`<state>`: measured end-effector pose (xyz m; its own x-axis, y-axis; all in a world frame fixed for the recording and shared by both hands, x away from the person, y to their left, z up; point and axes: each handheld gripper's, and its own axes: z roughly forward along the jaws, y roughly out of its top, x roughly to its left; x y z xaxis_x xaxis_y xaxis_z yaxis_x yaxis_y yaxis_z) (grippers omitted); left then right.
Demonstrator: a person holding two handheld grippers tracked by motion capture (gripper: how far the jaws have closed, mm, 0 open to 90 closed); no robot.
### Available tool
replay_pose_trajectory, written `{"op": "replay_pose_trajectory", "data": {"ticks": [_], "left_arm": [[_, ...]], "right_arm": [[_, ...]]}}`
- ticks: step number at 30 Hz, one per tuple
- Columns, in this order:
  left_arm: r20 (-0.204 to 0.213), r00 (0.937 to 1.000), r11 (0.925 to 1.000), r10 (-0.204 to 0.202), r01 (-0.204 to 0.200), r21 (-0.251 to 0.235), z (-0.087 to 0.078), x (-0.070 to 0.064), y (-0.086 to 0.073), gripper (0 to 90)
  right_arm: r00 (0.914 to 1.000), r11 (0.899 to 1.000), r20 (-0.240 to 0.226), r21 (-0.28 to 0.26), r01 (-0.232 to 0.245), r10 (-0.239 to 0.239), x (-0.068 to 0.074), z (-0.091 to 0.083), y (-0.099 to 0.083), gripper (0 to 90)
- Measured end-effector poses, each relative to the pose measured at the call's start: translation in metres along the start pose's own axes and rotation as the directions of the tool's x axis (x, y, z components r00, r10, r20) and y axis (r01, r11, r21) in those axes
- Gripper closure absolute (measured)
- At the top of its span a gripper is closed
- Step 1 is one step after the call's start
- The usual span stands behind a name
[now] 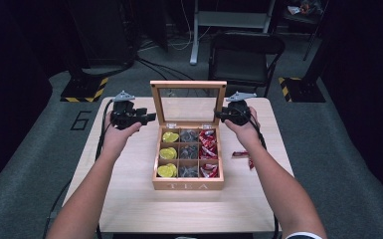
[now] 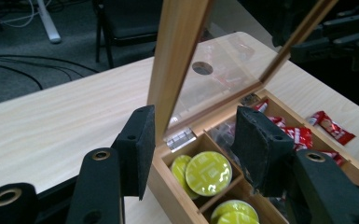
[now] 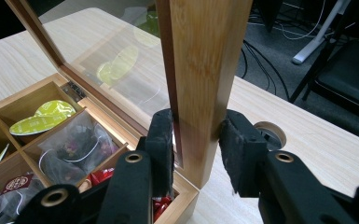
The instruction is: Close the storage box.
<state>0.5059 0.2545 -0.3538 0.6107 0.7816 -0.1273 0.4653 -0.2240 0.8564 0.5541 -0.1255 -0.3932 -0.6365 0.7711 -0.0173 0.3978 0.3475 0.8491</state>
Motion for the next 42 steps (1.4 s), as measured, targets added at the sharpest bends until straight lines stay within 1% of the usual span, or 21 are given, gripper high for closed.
{"op": "replay_pose_trajectory", "data": {"ticks": [3,4,6,9,12,17,20,23,24,26,28,30,33,36,37,39,42], "left_arm": [[-0.014,0.9998,0.9999,0.017,-0.017,0.0,0.004,0.0,0.008,48.8],[-0.016,0.9994,0.9995,0.03,-0.029,0.007,0.005,0.001,0.011,49.0],[-0.014,0.9993,0.9994,0.035,-0.035,0.001,0.008,0.002,0.013,51.7],[-0.017,0.9996,0.9998,0.022,-0.022,0.002,0.011,0.004,0.015,52.5],[-0.014,0.9997,0.9998,0.019,-0.019,0.002,0.014,0.004,0.017,53.2],[-0.011,0.9996,0.9996,0.027,-0.027,-0.008,0.015,0.001,0.021,54.3],[0.0,0.9995,0.9992,0.032,-0.032,-0.025,0.015,-0.002,0.024,56.3],[-0.007,0.9993,0.9987,0.037,-0.037,-0.034,0.014,-0.004,0.025,58.2],[-0.013,0.9991,0.9984,0.041,-0.041,-0.038,0.014,-0.004,0.025,59.7],[-0.011,0.9992,0.9985,0.039,-0.039,-0.038,0.013,-0.004,0.025,60.3],[-0.016,0.9988,0.9982,0.047,-0.048,-0.037,0.012,-0.005,0.025,61.7],[-0.018,0.9984,0.9979,0.054,-0.055,-0.035,0.012,-0.006,0.025,62.0],[-0.021,0.998,0.9976,0.06,-0.061,-0.033,0.011,-0.007,0.025,62.1],[-0.022,0.998,0.9977,0.06,-0.061,-0.03,0.011,-0.008,0.025,62.0],[-0.022,0.9979,0.9978,0.061,-0.061,-0.027,0.01,-0.008,0.025,62.0],[-0.021,0.9979,0.9977,0.061,-0.062,-0.029,0.01,-0.009,0.025,62.0],[-0.023,0.9976,0.9975,0.065,-0.066,-0.024,0.008,-0.01,0.025,62.0]], "right_arm": [[1.0,1.0,0.0,-0.007,0.006,-0.006,0.0,0.0,-0.001,64.8],[1.0,1.0,-0.003,-0.009,0.006,-0.006,0.0,-0.001,-0.001,64.8],[1.0,1.0,-0.004,-0.009,0.003,-0.004,0.001,-0.002,-0.002,64.7],[1.0,1.0,-0.008,-0.013,0.002,-0.002,0.001,-0.003,-0.003,64.5],[1.0,1.0,-0.008,-0.013,0.002,-0.002,0.002,-0.003,-0.003,64.4],[0.9999,1.0,-0.012,-0.013,0.005,-0.005,0.003,-0.005,-0.004,64.2],[0.9999,1.0,-0.012,-0.013,0.009,-0.01,0.004,-0.006,-0.005,64.1],[0.9998,1.0,-0.013,-0.018,0.013,-0.013,0.004,-0.006,-0.006,64.0],[0.9999,1.0,-0.013,-0.017,0.008,-0.008,0.004,-0.006,-0.006,64.0],[0.9999,1.0,-0.013,-0.02,0.008,-0.008,0.004,-0.006,-0.006,64.0],[0.9999,1.0,-0.014,-0.023,0.0,-0.001,0.005,-0.006,-0.007,63.9],[0.9998,1.0,-0.014,-0.027,0.013,-0.014,0.003,-0.006,-0.007,63.8],[0.9999,1.0,-0.015,-0.023,0.004,-0.004,0.004,-0.007,-0.007,63.3],[0.9995,1.0,-0.031,-0.021,-0.012,0.011,0.005,-0.008,-0.008,58.2],[0.9992,1.0,-0.037,-0.023,-0.014,0.013,0.005,-0.01,-0.007,55.6],[0.9991,1.0,-0.041,-0.024,-0.013,0.012,0.006,-0.013,-0.006,53.7],[0.9976,0.999,-0.059,-0.032,-0.039,0.037,0.008,-0.021,-0.005,49.5]]}}
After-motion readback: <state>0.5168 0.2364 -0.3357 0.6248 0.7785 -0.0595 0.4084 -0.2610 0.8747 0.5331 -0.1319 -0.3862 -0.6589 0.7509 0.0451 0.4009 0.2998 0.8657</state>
